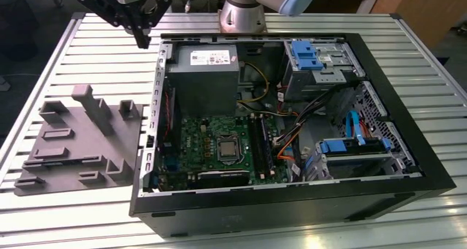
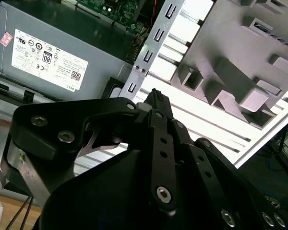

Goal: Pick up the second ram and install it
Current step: 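Reach for the second ram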

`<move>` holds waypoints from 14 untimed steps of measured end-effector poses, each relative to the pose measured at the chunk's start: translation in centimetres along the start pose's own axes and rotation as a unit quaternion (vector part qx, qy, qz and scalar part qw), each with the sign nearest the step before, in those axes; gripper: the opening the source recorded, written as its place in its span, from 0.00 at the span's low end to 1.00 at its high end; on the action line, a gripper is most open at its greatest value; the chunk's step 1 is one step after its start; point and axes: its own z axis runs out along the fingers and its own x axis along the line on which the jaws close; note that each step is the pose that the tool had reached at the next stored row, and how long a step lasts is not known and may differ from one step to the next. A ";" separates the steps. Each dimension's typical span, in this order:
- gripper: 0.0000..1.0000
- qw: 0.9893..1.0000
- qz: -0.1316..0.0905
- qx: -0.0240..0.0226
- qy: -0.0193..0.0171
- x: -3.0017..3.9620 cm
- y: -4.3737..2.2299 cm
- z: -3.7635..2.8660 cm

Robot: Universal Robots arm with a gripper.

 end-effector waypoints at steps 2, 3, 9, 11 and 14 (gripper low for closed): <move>0.11 1.000 0.000 0.000 0.000 0.18 -0.01 0.00; 0.11 1.000 0.000 0.000 0.000 0.27 -0.02 0.00; 0.11 1.000 0.000 0.000 0.000 0.85 -0.07 -0.01; 0.11 1.000 0.000 0.000 0.000 1.05 -0.08 -0.01; 0.11 1.000 0.000 0.000 0.000 1.37 -0.10 -0.01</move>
